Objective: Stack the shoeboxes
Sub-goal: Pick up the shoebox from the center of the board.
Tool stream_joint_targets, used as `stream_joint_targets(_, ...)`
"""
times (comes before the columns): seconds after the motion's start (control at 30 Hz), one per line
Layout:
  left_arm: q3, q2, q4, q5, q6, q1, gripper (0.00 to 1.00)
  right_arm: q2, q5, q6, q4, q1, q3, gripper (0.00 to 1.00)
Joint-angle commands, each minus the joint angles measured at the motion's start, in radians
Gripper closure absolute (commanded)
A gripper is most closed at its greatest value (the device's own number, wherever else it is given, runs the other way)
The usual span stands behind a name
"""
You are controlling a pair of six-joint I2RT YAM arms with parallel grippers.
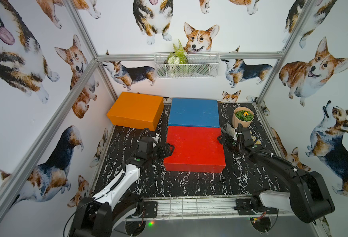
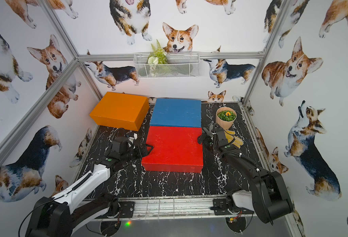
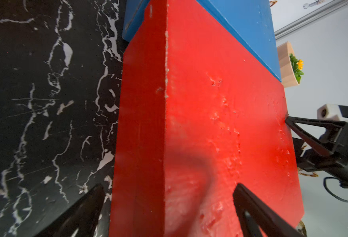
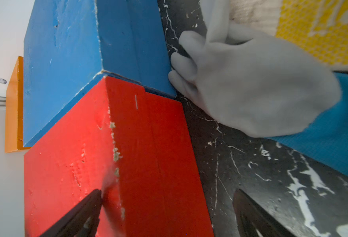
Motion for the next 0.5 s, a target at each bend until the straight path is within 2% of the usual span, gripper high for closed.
stream_joint_targets(0.0, -0.013, 0.04, 0.097, 0.035, -0.025, -0.005, 0.0, 0.055, -0.068, -0.006, -0.005, 0.015, -0.015, 0.02)
stream_joint_targets(0.2, 0.001, 0.153, 0.163, 0.067, -0.054, -0.016, 0.03, 0.114, -0.078, 0.015, 0.026, 0.095, 0.024, 0.08)
stream_joint_targets(0.47, 0.078, 0.086, 0.017, -0.022, -0.052, -0.106, 0.1, 0.075, -0.08, 0.059, 0.026, 0.153, 0.047, 0.15)
